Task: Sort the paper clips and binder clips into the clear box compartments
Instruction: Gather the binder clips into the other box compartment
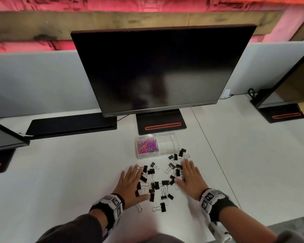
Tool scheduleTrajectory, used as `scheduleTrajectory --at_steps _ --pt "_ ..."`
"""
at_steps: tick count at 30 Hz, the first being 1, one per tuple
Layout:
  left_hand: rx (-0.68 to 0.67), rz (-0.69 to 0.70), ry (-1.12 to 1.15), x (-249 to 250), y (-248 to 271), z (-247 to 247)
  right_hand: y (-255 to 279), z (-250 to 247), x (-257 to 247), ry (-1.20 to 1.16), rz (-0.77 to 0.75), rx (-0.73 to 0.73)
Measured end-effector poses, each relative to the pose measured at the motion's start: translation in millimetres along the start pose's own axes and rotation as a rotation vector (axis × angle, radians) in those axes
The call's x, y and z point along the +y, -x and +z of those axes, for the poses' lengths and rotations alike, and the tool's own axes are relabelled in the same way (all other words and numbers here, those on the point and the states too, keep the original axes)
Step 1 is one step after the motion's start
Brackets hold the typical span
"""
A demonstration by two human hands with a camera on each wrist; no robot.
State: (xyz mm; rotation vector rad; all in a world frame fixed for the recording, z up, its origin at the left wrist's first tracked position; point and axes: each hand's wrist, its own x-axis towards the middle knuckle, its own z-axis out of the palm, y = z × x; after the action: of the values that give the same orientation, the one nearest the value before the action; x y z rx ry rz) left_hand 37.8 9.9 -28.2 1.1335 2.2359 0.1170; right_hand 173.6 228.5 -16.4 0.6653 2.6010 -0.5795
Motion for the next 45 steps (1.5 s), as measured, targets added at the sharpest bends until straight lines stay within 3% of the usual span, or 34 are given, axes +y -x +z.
scheduleTrajectory --at_steps 2,4,5,6,12,16,20,22,25,28,31,34,38,45 --pt "-0.026 0.03 -0.018 -6 9 2 0 4 1 0.029 -0.05 0.035" --pt "0.051 0.075 -0.165 -18 18 10 -12 -8 7 -0.019 -0.026 0.114" --pt "-0.047 0.031 -0.196 -21 23 10 -22 -15 11 -0.049 0.011 0.141" --pt "-0.057 0.0 -0.223 -26 21 14 -31 -22 14 -0.062 0.039 0.149" --pt "0.05 -0.018 -0.239 -20 -12 21 -41 -22 12 -0.034 -0.006 0.036" --pt "0.061 0.011 -0.275 -9 -17 20 -16 -7 13 -0.153 -0.151 0.015" --pt "0.049 0.039 -0.241 -1 -25 21 -9 11 20 0.03 -0.225 -0.029" --pt "0.04 0.061 -0.229 4 -30 17 -14 16 22 0.121 -0.251 0.066" --pt "0.024 0.088 -0.231 13 -35 10 -21 11 21 0.232 -0.171 0.017" --pt "-0.009 0.082 -0.172 15 -40 7 -28 13 17 0.247 -0.183 0.041" --pt "0.046 0.108 -0.165 16 -46 4 -31 16 13 0.241 -0.221 0.124" --pt "0.116 0.139 -0.223 16 -53 -3 -34 10 3 0.217 -0.221 0.142" --pt "0.088 0.148 -0.278 23 -60 -12 -41 5 -12 0.217 -0.263 0.181" --pt "0.218 0.202 -0.307 31 -70 -24 -51 -9 -28 0.291 -0.29 0.16"
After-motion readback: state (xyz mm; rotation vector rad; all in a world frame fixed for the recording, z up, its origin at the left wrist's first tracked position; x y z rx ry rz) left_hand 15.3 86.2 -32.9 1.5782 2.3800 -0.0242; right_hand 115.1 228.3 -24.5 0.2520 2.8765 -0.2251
